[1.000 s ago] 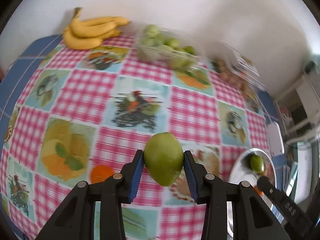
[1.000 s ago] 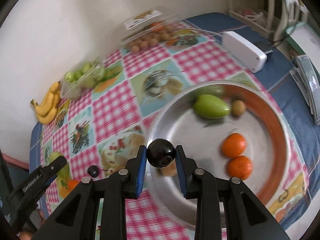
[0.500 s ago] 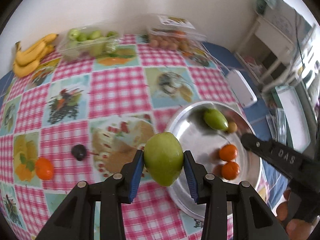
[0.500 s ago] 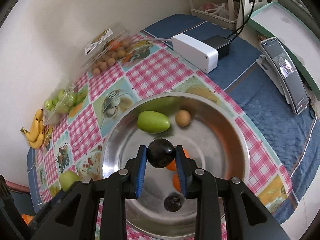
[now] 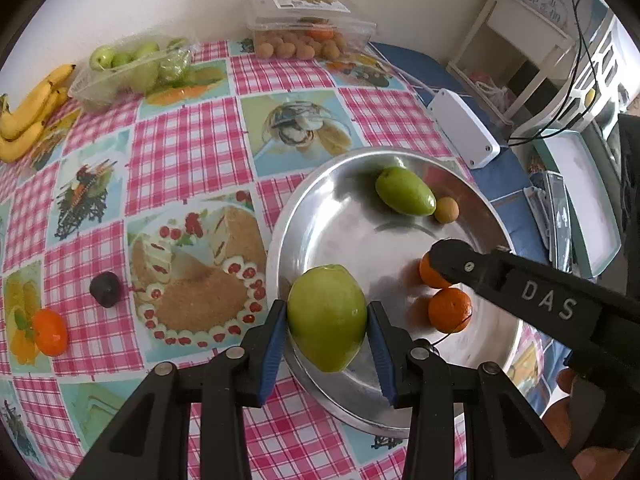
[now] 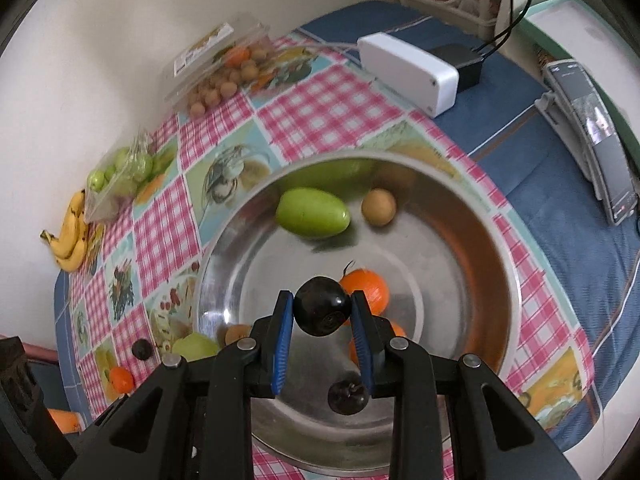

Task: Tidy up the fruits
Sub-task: 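Carry the mango and plum in both tools over the steel bowl, then open the left tool dropping the mango while the right tool releases the plum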

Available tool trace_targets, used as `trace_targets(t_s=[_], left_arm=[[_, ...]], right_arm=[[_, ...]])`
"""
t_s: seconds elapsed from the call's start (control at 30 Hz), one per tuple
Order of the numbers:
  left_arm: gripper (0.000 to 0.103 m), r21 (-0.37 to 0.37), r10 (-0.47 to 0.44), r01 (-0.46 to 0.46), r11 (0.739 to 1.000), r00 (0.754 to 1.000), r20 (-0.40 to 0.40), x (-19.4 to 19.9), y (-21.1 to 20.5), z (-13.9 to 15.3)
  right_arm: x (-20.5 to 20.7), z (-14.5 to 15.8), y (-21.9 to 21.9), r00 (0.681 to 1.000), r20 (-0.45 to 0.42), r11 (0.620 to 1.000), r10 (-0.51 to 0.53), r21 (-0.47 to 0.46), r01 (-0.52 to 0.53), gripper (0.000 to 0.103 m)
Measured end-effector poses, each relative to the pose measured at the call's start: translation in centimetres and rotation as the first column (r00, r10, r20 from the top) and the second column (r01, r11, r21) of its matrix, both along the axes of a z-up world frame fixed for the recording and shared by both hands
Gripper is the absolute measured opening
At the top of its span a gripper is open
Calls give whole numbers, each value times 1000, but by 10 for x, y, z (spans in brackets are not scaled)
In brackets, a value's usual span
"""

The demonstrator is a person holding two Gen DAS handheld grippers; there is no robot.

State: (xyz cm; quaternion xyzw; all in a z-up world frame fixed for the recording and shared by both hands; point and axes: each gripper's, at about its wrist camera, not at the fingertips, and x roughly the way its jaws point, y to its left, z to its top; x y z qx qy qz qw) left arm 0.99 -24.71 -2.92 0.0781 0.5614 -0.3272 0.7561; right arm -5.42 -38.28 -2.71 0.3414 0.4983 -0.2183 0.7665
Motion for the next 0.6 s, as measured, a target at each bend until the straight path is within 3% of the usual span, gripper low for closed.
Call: trace_targets(t_s=[0.6], left_arm=[[42,7,-18,18,1000,1000,-11,-1,-3,-5]], right_arm=[[9,-5,9,999,-21,999,43,9,-43,31]])
